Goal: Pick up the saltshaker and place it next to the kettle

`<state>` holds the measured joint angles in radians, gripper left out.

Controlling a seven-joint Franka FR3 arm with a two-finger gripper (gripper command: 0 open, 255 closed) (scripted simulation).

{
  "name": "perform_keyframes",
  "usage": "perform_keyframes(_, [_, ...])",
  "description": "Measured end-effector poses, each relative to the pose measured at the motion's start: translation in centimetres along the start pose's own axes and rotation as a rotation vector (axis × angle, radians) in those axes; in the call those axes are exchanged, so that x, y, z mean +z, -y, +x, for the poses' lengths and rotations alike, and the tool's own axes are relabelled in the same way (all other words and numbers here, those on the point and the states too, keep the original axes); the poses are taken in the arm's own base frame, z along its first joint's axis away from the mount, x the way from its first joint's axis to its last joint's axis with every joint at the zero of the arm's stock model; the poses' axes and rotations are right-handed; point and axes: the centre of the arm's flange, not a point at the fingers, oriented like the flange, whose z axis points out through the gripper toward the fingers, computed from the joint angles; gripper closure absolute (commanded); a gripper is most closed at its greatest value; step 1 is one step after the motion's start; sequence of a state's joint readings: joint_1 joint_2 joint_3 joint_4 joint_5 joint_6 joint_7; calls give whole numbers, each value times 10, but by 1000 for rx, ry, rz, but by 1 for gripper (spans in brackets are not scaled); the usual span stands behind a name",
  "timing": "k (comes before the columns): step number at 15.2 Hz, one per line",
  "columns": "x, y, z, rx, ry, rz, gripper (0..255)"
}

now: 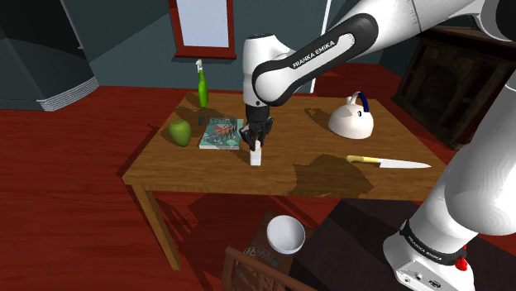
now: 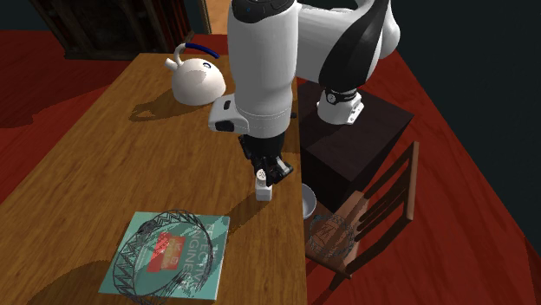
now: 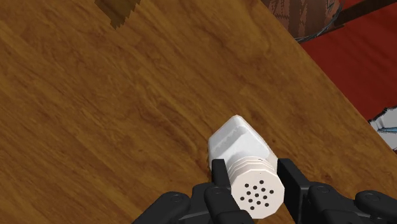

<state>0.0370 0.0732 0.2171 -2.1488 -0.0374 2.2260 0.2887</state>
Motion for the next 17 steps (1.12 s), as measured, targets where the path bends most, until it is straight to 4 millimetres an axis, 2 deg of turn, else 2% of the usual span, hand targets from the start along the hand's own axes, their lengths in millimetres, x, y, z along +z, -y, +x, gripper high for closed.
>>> perform_keyframes(4, [-10, 0, 0, 0, 0, 0, 255])
perform_keyframes(17, [-79, -3, 2, 0, 0, 0, 255])
